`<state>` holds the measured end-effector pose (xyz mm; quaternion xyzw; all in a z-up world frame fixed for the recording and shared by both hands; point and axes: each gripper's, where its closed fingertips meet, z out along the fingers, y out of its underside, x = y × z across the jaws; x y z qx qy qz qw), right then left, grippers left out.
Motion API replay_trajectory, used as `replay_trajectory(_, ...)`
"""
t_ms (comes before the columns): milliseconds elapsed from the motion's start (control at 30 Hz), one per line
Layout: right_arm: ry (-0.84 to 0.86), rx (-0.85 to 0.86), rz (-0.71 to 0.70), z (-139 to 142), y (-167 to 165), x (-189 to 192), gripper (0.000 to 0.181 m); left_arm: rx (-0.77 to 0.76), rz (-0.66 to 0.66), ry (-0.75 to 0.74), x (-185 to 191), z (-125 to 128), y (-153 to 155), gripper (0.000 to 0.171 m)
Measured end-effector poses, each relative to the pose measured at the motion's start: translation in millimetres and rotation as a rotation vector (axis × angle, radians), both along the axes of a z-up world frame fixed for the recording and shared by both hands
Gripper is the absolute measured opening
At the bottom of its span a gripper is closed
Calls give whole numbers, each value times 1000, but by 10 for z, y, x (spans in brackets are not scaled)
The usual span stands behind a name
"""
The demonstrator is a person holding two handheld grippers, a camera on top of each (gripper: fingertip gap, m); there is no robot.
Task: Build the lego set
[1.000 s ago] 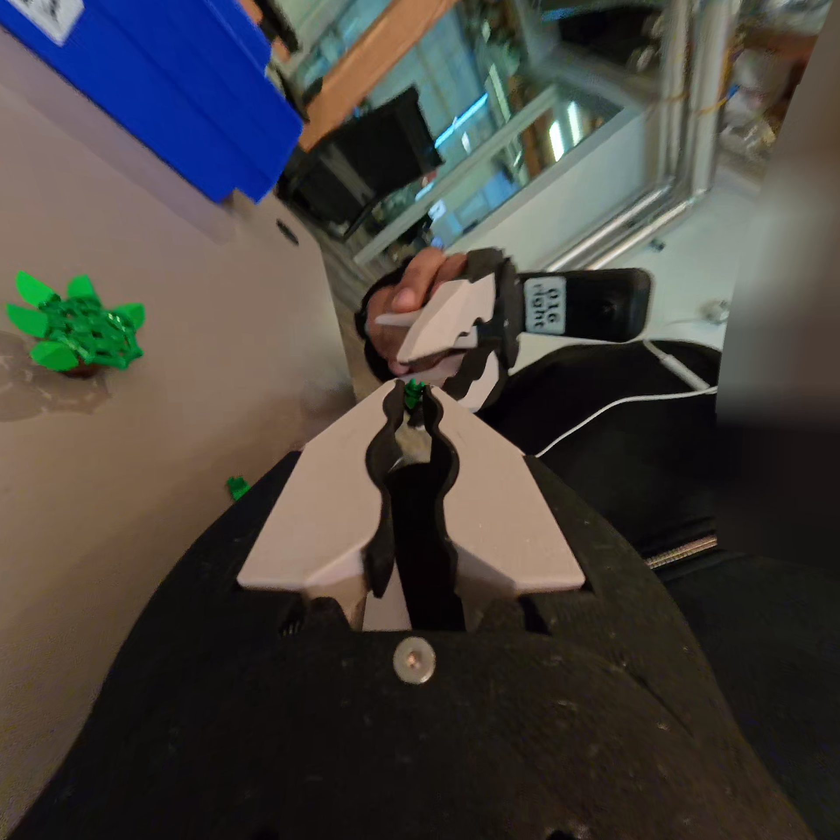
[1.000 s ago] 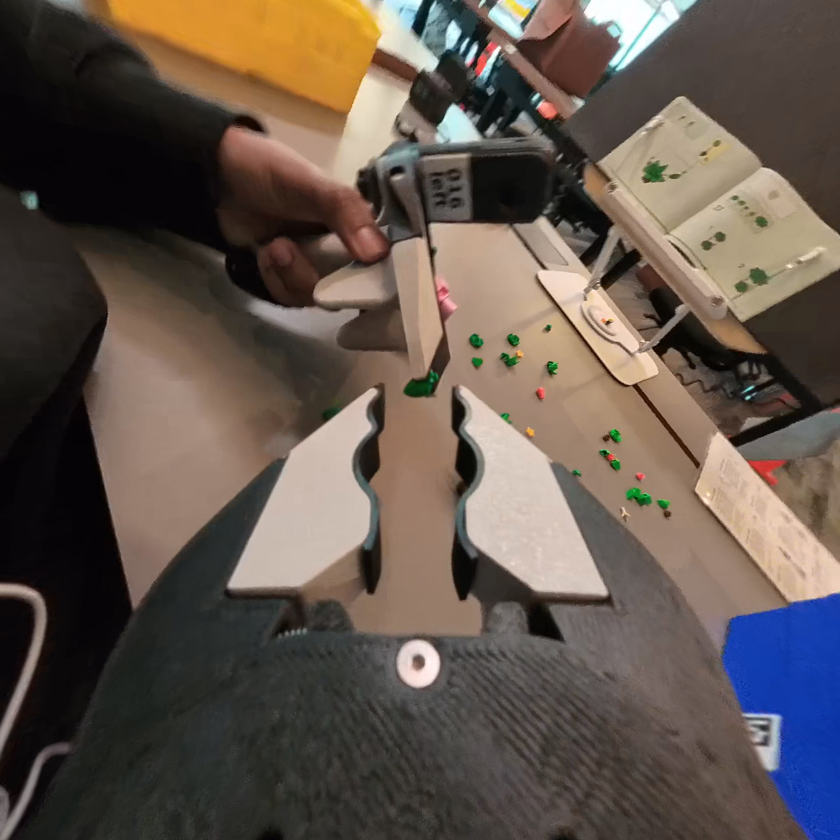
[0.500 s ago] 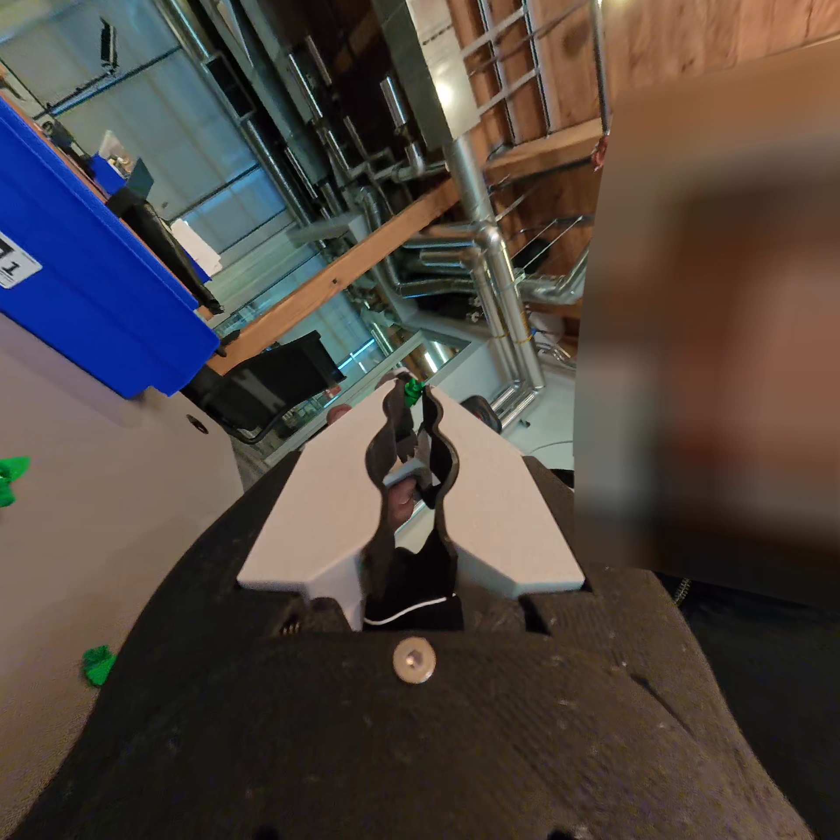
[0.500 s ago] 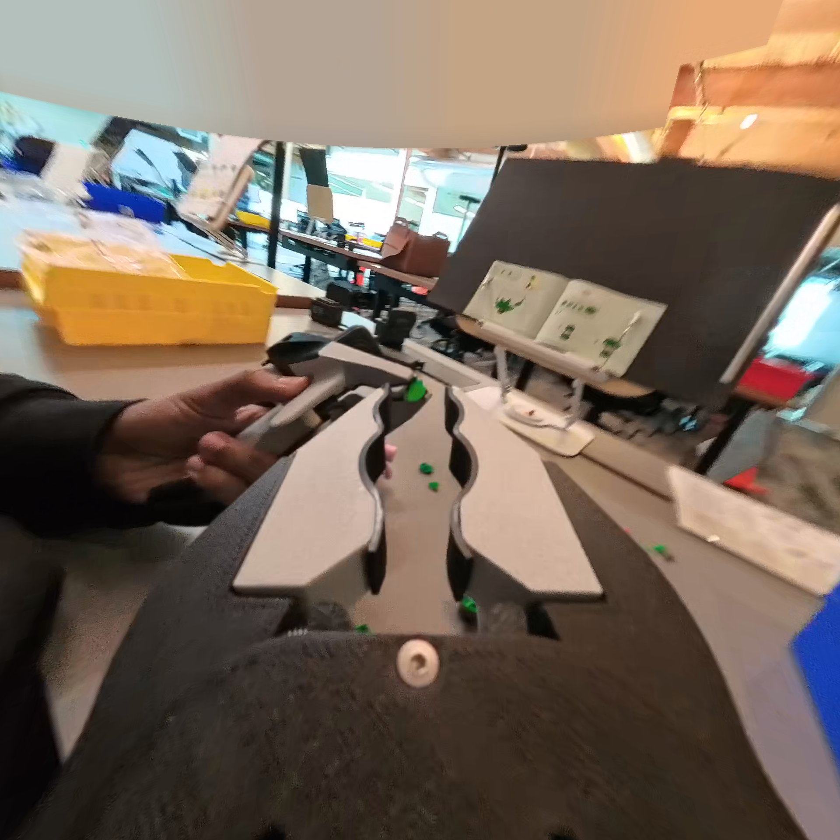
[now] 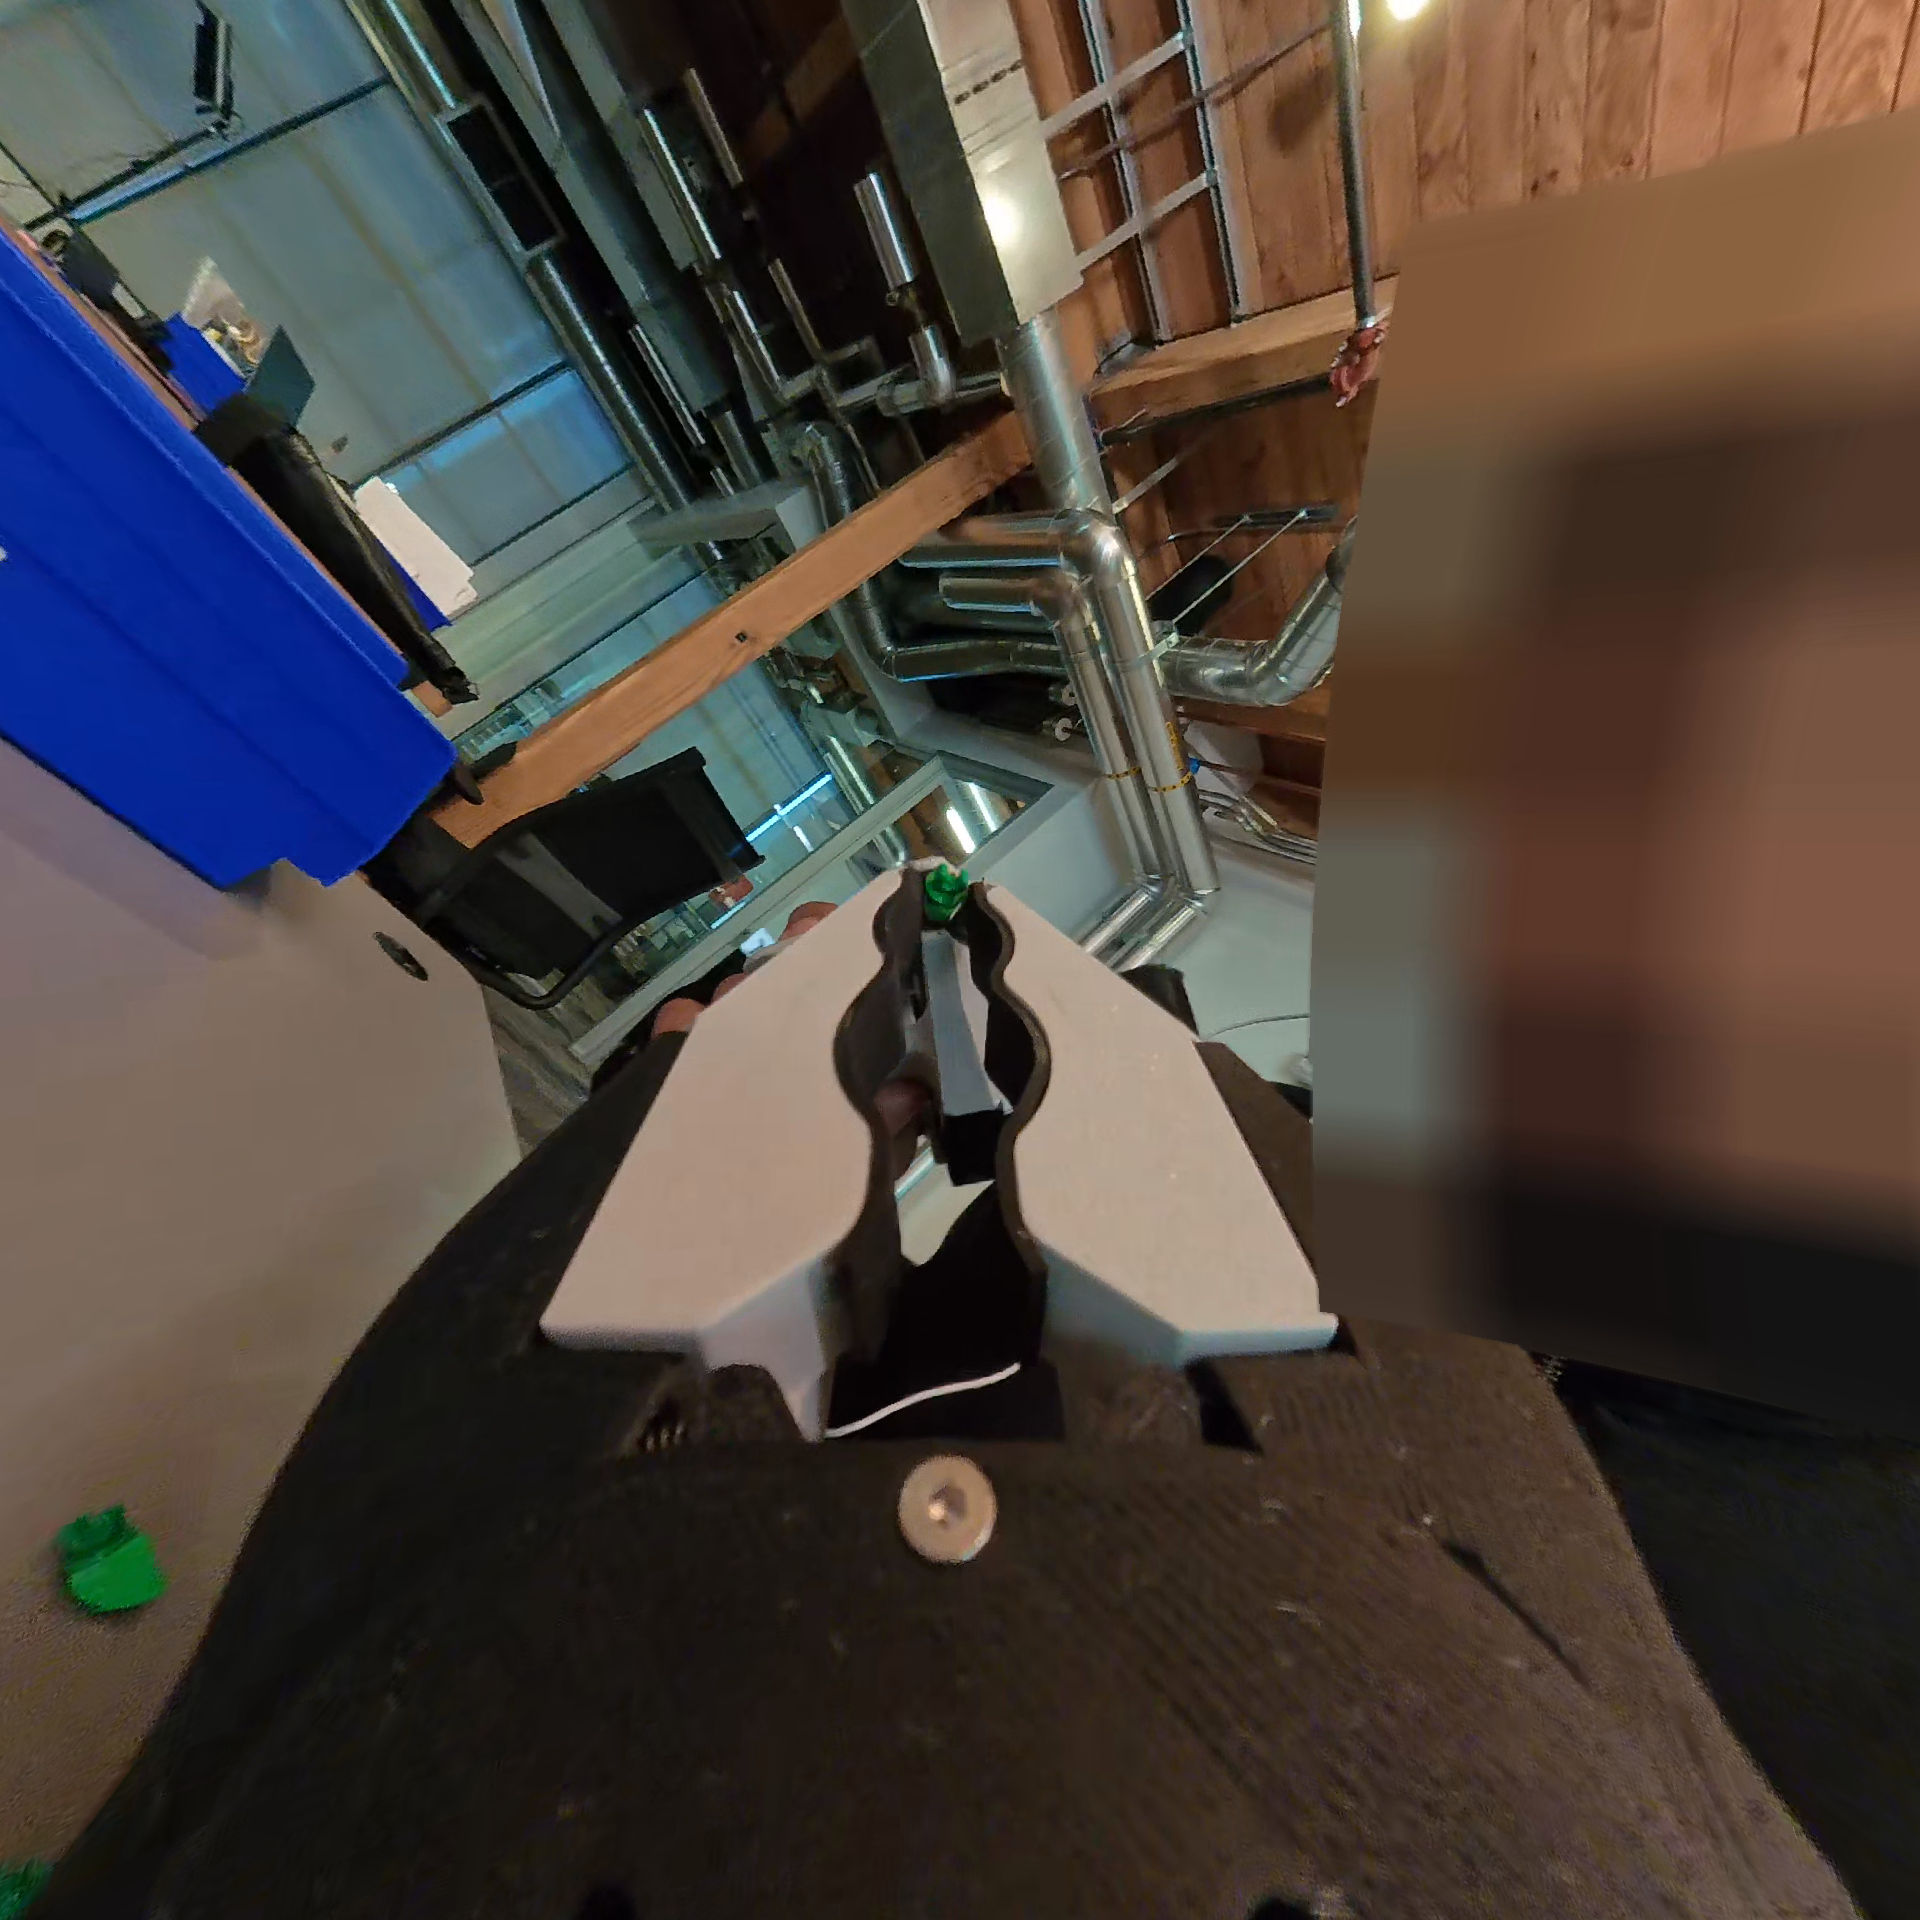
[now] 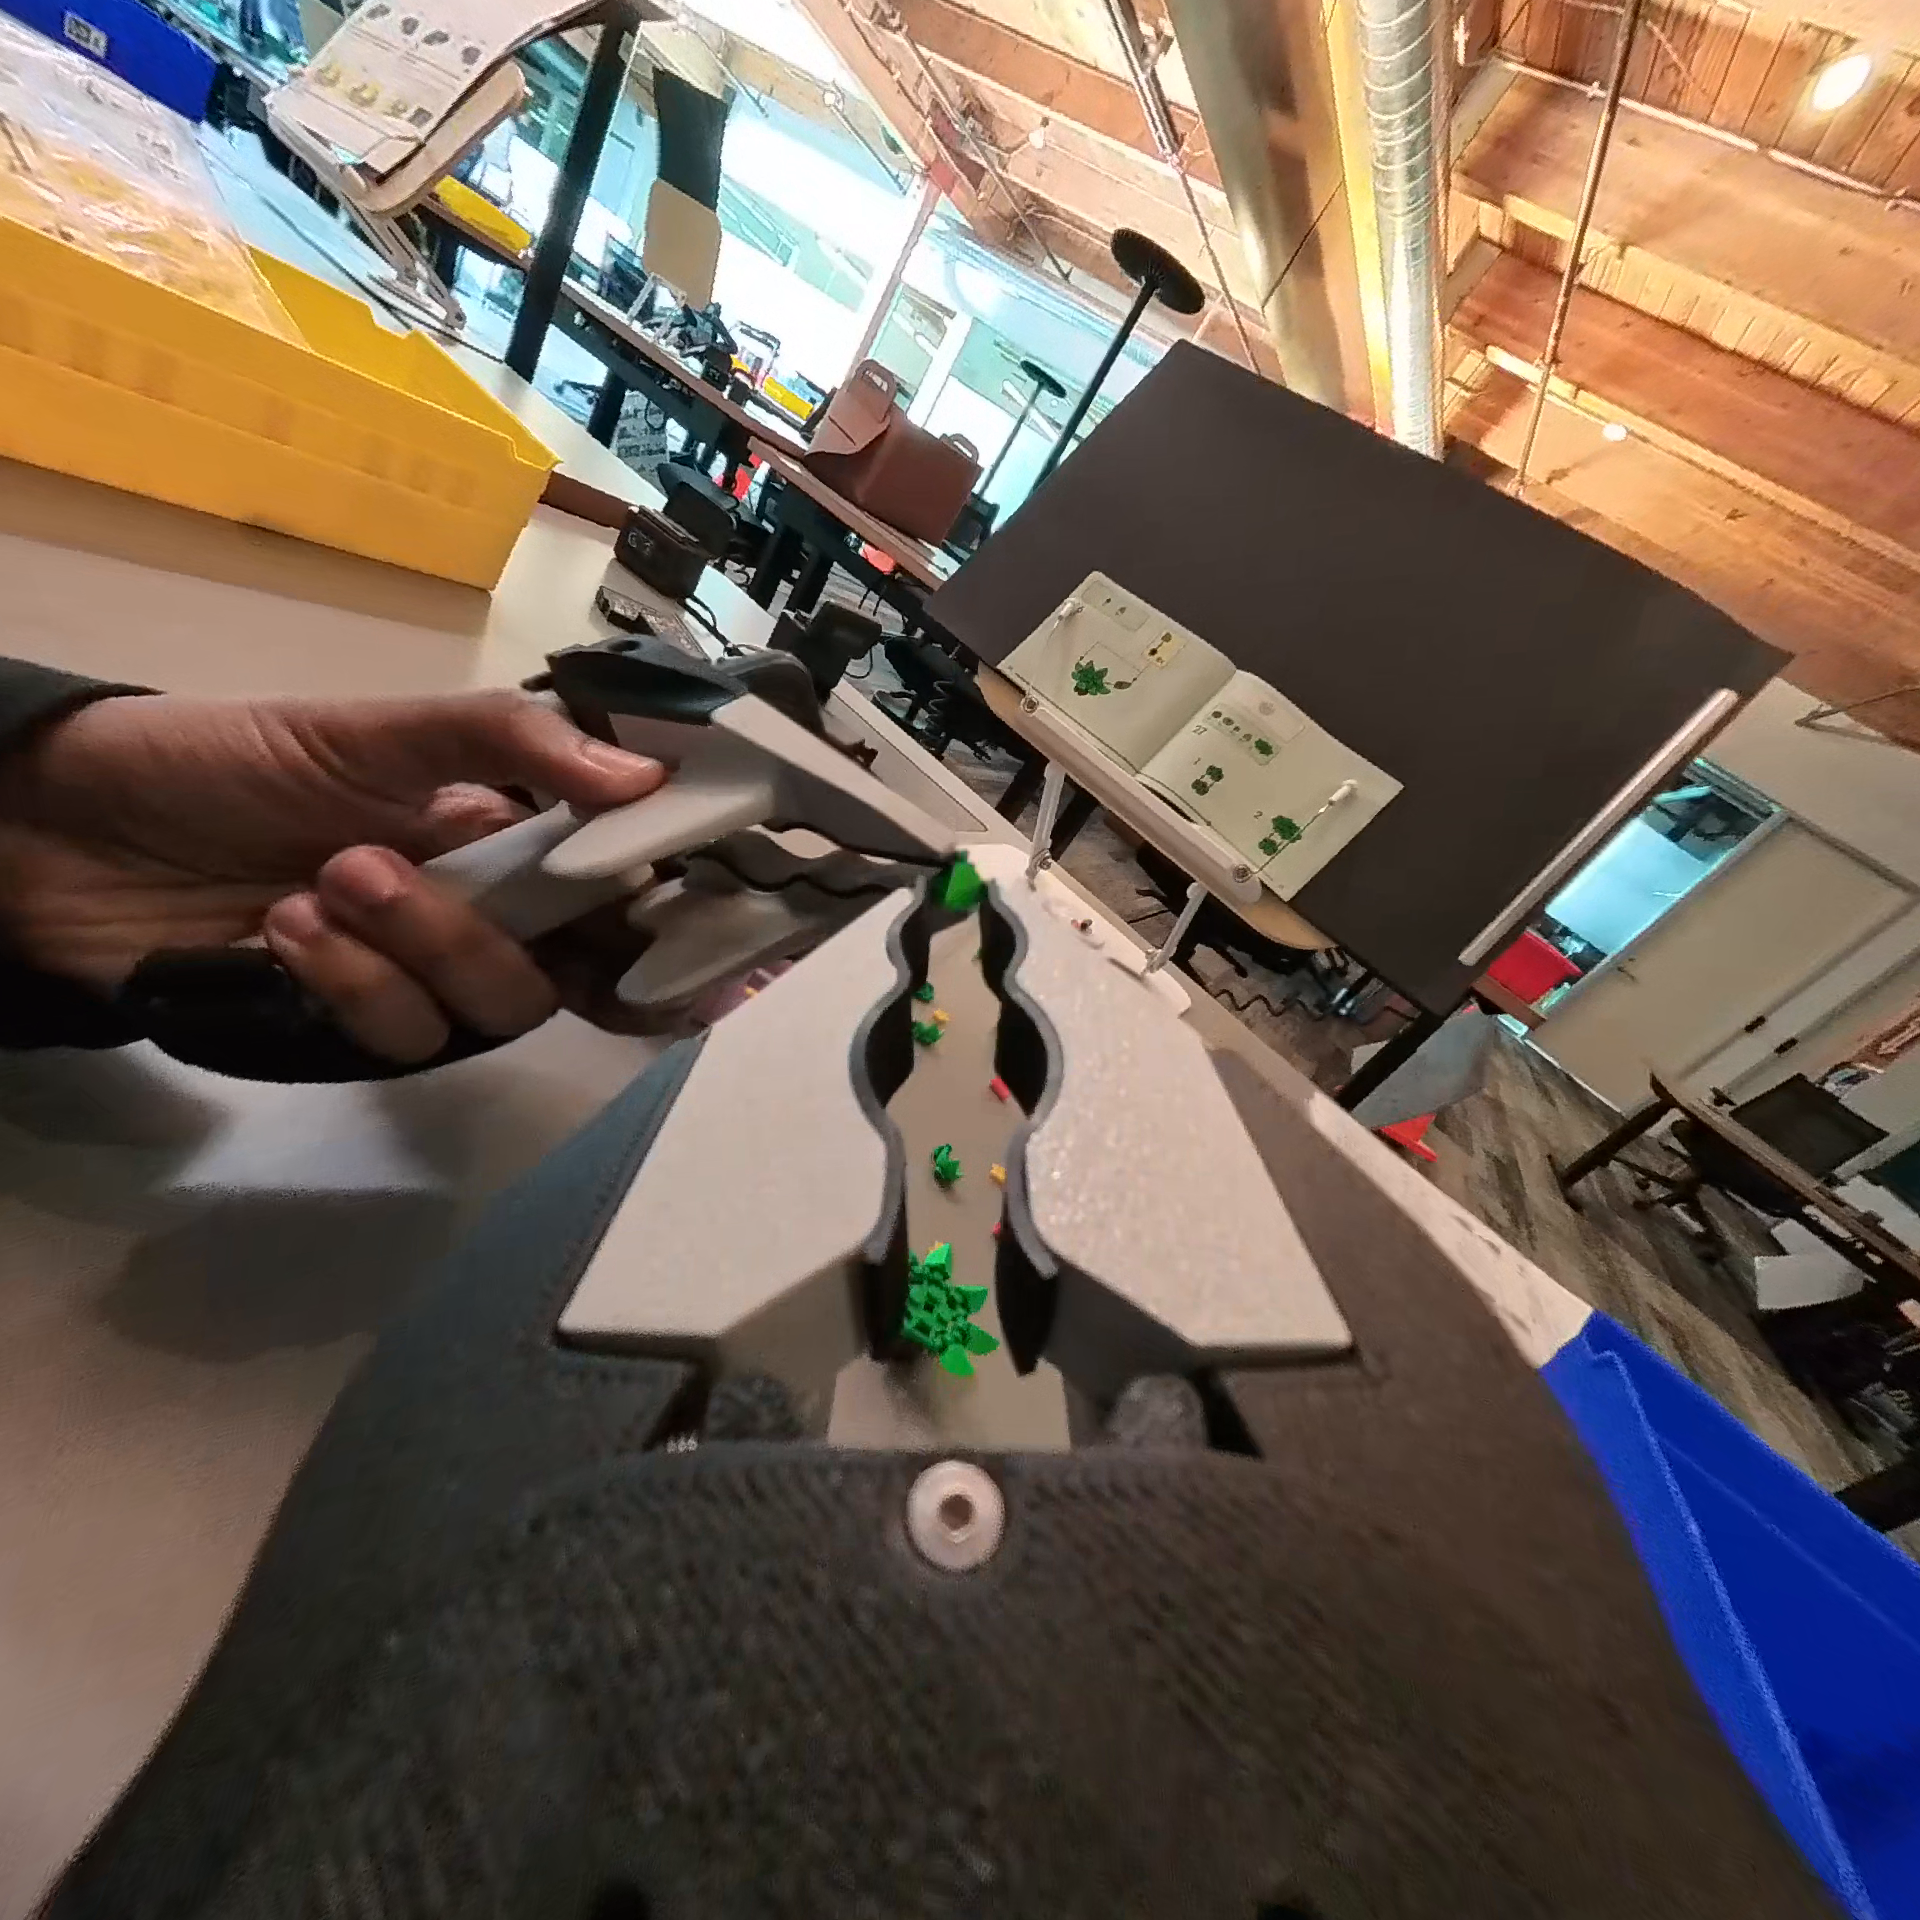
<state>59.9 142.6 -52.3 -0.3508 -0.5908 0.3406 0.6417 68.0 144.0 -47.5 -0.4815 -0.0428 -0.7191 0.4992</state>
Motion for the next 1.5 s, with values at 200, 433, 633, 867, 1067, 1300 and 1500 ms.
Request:
replay_trajectory(200, -132, -398, -36, -297, 479, 101, 7, -63, 204, 419, -187, -229, 185, 29)
replay_trajectory(433, -460, -892, -141, -1234, 721, 99, 7, -79, 115, 1413, -109, -1194, 490, 68)
replay_trajectory(633, -541, -972, -161, -1443, 732, 25, 7, -40, -47, 1567, 37, -1443, 527, 68)
replay_trajectory(867, -585, -1040, -141, -1512, 747, -33, 7, -25, -100, 1610, 26, -1552, 545, 71)
replay_trajectory(1067, -585, -1093, -134, -1527, 775, -47, 7, -7, -90, 1698, 8, -1603, 546, 71)
replay_trajectory(1300, -589, -1119, -123, -1534, 772, -89, 7, -54, -67, 1724, -22, -1612, 578, 63)
replay_trajectory(1500, -573, -1170, -98, -1516, 756, -85, 7, -58, -55, 1713, -37, -1614, 585, 59)
